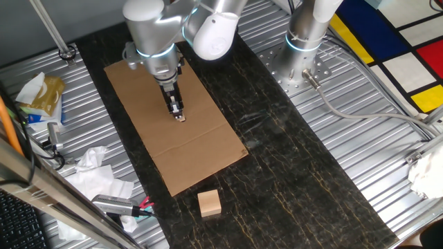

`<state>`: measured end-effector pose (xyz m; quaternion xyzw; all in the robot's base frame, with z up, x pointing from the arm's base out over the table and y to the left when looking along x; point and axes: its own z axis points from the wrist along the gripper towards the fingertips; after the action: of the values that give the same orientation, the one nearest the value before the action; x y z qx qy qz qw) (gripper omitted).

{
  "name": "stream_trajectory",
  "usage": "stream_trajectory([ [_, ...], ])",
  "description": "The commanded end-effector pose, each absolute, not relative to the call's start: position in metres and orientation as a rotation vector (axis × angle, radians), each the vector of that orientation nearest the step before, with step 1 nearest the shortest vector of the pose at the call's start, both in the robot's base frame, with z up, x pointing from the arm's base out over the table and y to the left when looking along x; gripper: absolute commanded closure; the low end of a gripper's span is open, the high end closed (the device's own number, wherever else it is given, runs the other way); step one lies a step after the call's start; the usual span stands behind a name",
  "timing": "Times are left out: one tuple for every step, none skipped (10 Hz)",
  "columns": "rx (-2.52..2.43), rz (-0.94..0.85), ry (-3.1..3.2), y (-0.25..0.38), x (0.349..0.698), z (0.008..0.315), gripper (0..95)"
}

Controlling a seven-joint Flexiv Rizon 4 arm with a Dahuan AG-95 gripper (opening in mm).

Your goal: Grab the block and place it at the designated location

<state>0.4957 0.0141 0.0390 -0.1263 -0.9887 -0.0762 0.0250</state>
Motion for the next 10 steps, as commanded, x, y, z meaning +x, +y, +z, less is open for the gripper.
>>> stream_trajectory([
  [-0.392, -0.234, -3.059, 0.0143, 0.4952, 0.0389, 95.0],
  [-0.392, -0.234, -3.06, 0.0142, 0.4951, 0.0388, 95.0],
  [-0.391, -0.234, -3.062, 0.0142, 0.4951, 0.0389, 95.0],
  [-0.39, -0.234, -3.063, 0.0142, 0.4951, 0.0389, 95.0],
  [-0.385, -0.236, -3.069, 0.0142, 0.4951, 0.0389, 95.0],
  [-0.381, -0.238, -3.076, 0.0142, 0.4951, 0.0389, 76.0],
  [-0.381, -0.24, -3.08, 0.0143, 0.4951, 0.0389, 76.0],
  [-0.38, -0.241, -3.085, 0.0143, 0.4951, 0.0389, 76.0],
  [-0.381, -0.244, -3.092, 0.0143, 0.4951, 0.0389, 76.0],
  [-0.384, -0.244, -3.093, 0.0143, 0.4951, 0.0389, 76.0],
])
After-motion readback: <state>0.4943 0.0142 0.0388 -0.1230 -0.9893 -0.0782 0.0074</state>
